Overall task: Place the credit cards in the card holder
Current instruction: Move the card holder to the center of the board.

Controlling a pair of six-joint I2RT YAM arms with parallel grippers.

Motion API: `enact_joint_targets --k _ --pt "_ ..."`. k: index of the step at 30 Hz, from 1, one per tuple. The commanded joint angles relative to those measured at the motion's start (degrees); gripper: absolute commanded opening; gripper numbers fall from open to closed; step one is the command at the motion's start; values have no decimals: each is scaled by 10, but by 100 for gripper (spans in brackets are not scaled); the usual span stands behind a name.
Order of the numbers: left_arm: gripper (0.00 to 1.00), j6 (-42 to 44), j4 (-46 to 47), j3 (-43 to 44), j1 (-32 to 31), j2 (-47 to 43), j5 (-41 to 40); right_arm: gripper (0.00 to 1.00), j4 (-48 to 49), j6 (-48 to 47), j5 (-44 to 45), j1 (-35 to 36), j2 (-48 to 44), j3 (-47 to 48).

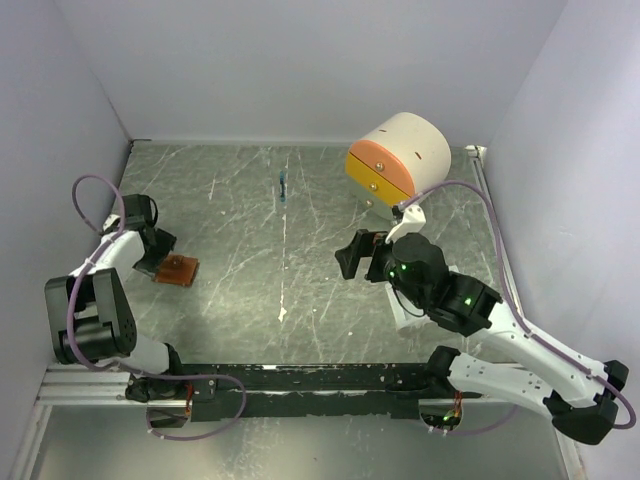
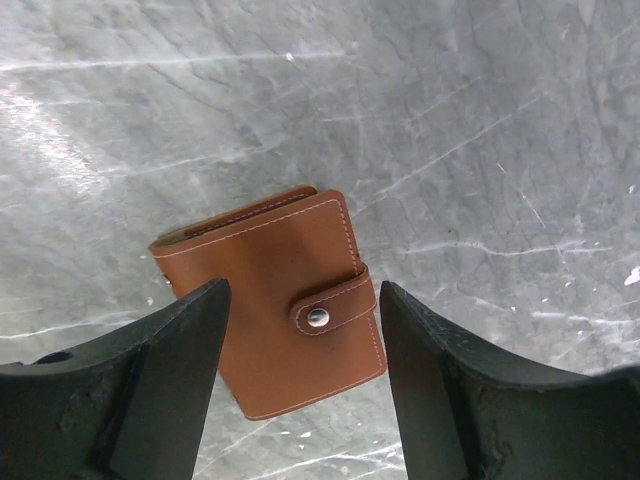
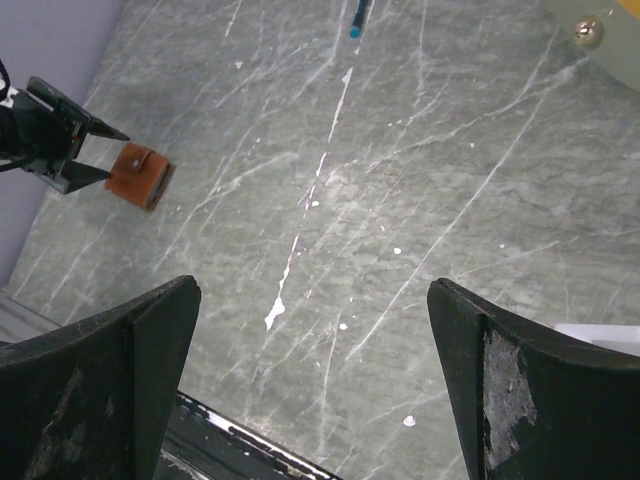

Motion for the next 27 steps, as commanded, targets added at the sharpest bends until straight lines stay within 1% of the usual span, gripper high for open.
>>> enact_joint_targets --k 1,8,12,16,23,27 --pt "74 11 25 14 2 29 39 100 -12 -11 16 -2 -16 15" --pt "73 9 28 11 2 73 73 100 -17 -13 28 -1 -8 20" --pt "69 17 43 0 -2 96 125 100 -28 -25 27 -2 8 42" --pt "68 25 39 -5 -19 122 149 99 -34 -28 32 -2 15 58" --pt "68 42 49 -5 -89 123 163 99 -33 -28 45 -2 13 61" --pt "68 42 51 -4 -158 123 184 99 -38 -26 43 -1 23 71"
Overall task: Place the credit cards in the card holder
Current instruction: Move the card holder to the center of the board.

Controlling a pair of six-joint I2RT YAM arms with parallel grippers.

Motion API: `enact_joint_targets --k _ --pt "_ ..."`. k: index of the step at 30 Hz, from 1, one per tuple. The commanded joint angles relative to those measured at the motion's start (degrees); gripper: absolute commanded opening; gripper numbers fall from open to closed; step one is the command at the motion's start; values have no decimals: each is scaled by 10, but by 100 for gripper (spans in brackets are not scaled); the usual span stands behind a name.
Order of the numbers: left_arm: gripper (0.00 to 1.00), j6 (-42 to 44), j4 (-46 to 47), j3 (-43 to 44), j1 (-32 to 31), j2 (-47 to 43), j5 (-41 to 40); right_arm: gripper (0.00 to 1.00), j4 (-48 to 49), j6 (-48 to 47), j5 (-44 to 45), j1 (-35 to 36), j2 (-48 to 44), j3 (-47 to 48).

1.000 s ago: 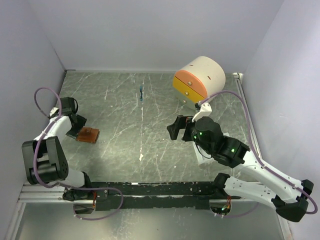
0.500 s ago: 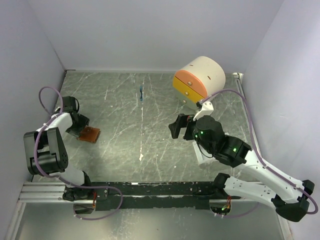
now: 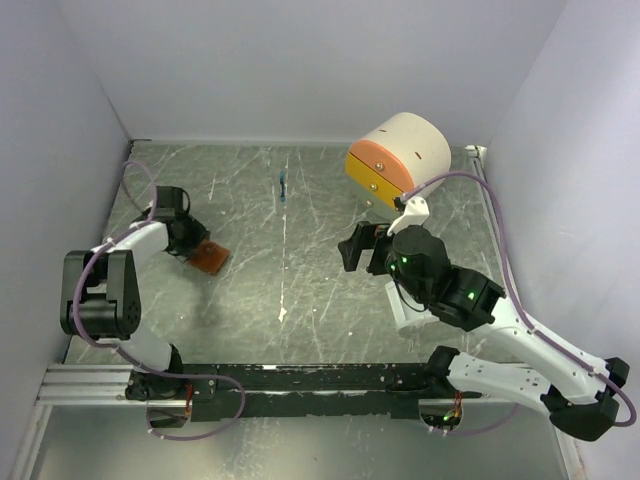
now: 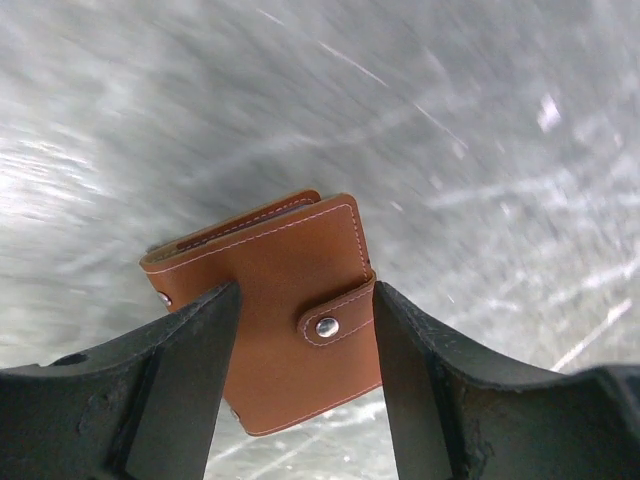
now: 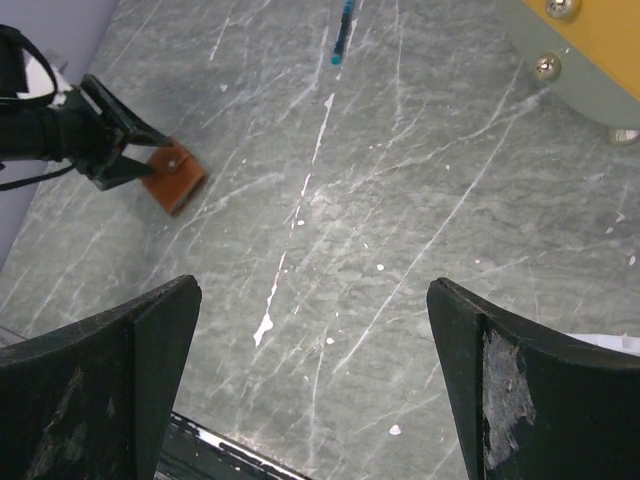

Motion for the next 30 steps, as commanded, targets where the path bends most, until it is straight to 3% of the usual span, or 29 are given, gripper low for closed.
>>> enact_joint_targets --k 1,18,27,30 --pt "68 -5 -28 -33 -80 40 99 99 -12 -6 12 -1 5 22" --pt "68 -43 29 -67 -351 -49 141 97 -14 24 -19 -2 16 3" --pt "72 24 -1 -58 -368 -189 104 90 -16 54 -65 -1 63 -17" --pt "82 50 -19 -55 -368 -265 66 86 7 50 -90 0 85 -26"
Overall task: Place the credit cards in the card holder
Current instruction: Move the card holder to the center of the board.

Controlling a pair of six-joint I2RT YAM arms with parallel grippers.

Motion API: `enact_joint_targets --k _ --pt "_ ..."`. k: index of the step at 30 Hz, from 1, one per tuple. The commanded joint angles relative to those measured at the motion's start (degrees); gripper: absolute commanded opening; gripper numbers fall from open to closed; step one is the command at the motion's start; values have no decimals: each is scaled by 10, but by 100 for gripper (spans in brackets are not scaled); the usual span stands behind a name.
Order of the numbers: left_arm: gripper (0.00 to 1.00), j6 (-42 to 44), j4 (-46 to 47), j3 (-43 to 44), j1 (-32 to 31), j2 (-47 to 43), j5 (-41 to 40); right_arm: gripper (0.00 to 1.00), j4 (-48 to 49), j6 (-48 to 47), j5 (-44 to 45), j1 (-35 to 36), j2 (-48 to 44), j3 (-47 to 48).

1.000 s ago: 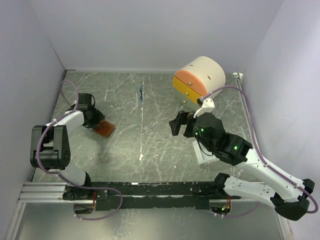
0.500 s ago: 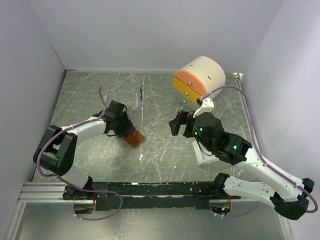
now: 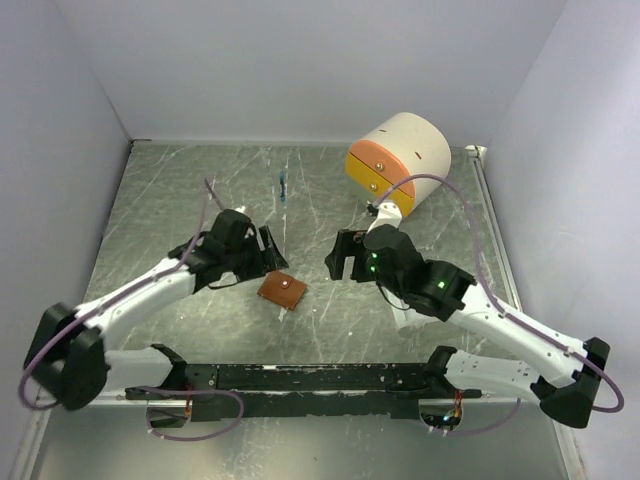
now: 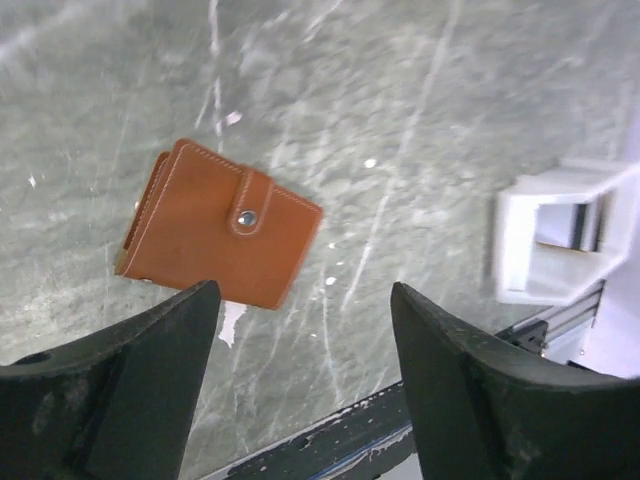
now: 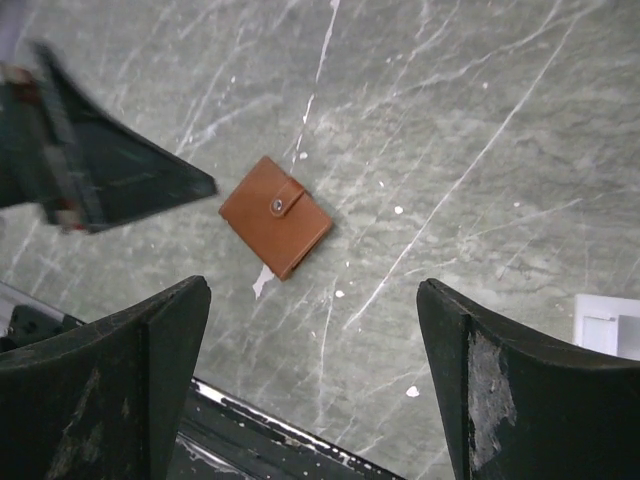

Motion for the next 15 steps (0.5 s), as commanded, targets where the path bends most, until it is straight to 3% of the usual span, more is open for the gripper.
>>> enact_joint_targets --k 1,6,15 --pt "85 56 -33 9 0 -107 -58 84 26 6 -46 -1 27 -16" --pt "99 100 -104 34 0 -227 -135 74 61 -15 -79 -1 87 -21" --pt "99 167 -170 5 0 -397 -246 57 98 -79 -98 20 259 24"
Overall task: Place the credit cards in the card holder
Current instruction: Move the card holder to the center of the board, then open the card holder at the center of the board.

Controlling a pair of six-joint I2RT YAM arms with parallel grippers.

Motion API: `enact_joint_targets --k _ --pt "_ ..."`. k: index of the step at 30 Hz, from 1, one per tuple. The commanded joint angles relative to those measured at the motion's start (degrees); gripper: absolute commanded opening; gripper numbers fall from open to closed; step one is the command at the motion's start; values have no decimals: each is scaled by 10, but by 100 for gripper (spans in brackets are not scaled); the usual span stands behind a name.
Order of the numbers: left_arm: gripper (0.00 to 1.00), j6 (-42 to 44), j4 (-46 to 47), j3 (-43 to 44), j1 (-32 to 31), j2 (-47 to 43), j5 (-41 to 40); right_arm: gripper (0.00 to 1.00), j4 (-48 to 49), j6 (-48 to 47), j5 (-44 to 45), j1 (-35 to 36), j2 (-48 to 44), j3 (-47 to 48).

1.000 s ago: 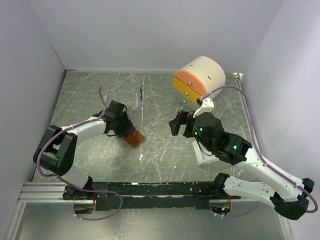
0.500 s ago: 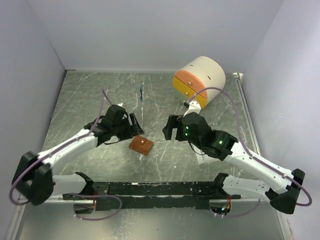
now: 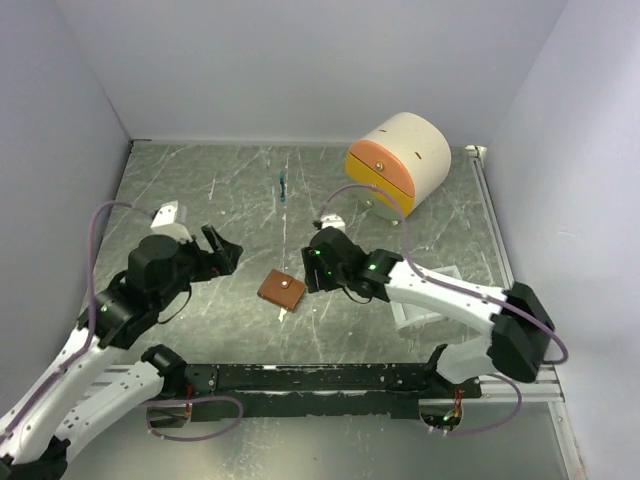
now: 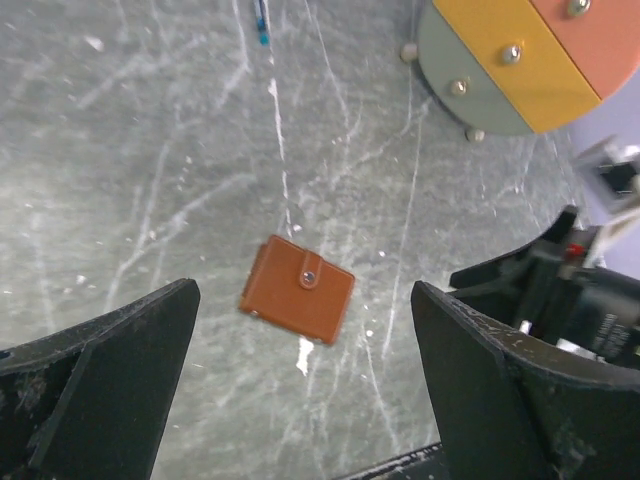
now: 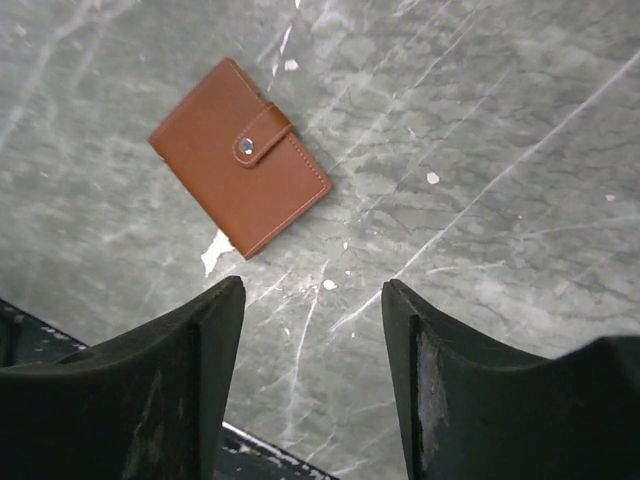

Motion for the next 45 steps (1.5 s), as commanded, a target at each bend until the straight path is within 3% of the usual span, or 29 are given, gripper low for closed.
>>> enact_joint_targets --k 1,17,27,37,45 --pt "99 59 -33 -30 0 -67 -76 56 21 -47 -7 18 77 49" --pt "100 42 -40 -43 2 -164 -145 43 58 -91 -31 44 264 147" --pt "99 40 -47 -39 2 -163 -142 39 60 -102 -13 46 316 179" --pt "98 33 -38 -52 1 -225 -144 37 44 -107 4 47 359 196" --pt "97 28 -42 -51 1 -228 -142 29 42 -99 32 49 347 173"
